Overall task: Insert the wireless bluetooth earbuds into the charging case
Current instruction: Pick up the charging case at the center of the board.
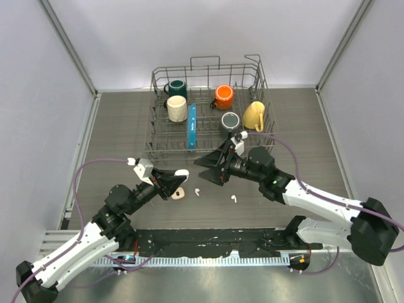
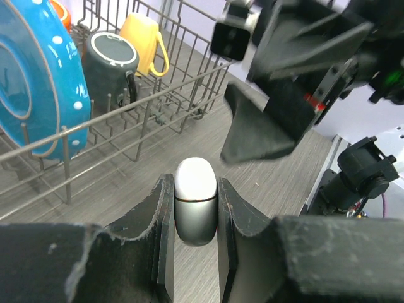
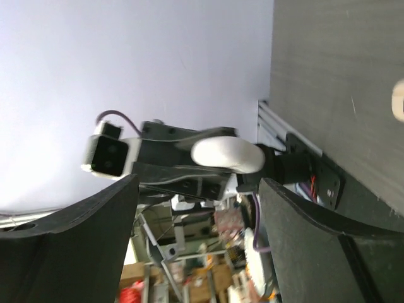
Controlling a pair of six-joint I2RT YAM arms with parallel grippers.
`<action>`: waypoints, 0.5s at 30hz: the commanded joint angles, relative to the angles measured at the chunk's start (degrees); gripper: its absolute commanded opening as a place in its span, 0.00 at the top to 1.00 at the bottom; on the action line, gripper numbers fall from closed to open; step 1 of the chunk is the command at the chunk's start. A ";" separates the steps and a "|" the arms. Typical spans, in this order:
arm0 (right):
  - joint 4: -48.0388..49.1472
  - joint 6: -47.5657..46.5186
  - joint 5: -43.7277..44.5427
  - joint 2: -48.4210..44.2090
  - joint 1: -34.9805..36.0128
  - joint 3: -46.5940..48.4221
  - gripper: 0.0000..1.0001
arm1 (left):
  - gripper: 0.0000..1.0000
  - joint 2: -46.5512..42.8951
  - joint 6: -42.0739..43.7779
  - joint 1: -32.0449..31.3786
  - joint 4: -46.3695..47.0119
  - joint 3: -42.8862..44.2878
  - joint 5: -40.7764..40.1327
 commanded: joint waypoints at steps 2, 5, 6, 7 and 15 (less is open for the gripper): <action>5.51 7.72 -5.63 0.60 0.65 0.90 0.16 | 1.00 3.71 2.53 -0.23 8.64 3.75 2.39; -2.07 4.36 -3.17 -0.72 0.57 3.19 0.16 | 1.00 4.78 2.26 -0.23 10.66 3.84 2.48; -1.65 5.58 -2.55 -0.90 0.57 2.58 0.15 | 1.00 5.04 2.35 -0.23 11.20 3.75 2.48; -0.68 6.72 -2.46 -0.72 0.65 1.97 0.15 | 1.00 5.30 2.35 -0.23 11.81 3.84 2.56; 16.12 19.22 -3.60 3.93 0.83 -4.29 0.15 | 1.00 7.59 2.53 -0.14 13.31 4.98 5.38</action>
